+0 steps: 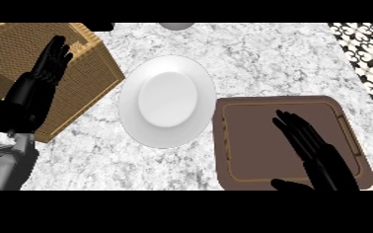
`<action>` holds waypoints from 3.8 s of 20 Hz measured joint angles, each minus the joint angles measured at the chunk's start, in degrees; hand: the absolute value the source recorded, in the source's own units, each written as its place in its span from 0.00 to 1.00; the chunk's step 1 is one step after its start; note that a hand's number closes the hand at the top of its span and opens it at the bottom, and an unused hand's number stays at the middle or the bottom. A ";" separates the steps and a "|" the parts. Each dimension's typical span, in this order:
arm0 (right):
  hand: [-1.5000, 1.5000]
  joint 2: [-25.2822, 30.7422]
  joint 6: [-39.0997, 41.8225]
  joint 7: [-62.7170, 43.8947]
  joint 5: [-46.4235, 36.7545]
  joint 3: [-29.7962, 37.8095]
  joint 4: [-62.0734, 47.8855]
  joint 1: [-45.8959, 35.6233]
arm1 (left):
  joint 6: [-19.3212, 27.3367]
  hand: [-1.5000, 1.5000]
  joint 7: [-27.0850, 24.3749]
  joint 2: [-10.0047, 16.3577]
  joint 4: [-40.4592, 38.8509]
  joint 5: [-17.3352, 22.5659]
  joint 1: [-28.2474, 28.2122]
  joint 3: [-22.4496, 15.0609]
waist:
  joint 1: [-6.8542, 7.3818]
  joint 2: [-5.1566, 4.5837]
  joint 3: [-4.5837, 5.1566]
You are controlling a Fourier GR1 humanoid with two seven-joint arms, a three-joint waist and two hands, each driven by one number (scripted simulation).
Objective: Pick the bell pepper from the tray and place it in the plate
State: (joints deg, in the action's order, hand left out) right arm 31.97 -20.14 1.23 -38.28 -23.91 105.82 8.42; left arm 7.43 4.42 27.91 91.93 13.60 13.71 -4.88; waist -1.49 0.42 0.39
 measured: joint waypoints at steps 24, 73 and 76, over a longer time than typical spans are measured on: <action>0.00 -1.07 46.50 -48.17 -15.53 -3.19 7.19 -9.82 | -2.66 0.50 1.55 -4.22 -0.41 -3.50 2.28 1.46 | 1.46 -0.42 -0.38; 1.00 -12.48 19.70 -36.12 -27.06 10.77 15.40 14.11 | -9.62 0.50 1.45 -10.20 -0.06 -9.68 0.80 9.03 | 0.62 -0.19 -0.27; 1.00 -14.46 18.91 -35.39 -27.68 6.32 20.90 13.22 | -10.18 0.50 1.29 -10.15 -0.06 -9.30 0.68 9.24 | 0.94 -0.19 -0.31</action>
State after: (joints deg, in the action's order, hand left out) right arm 17.51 -1.23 -34.16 -65.96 -17.59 126.72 21.64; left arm -2.74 5.71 17.77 91.88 4.30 14.39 4.36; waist -0.55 0.23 0.08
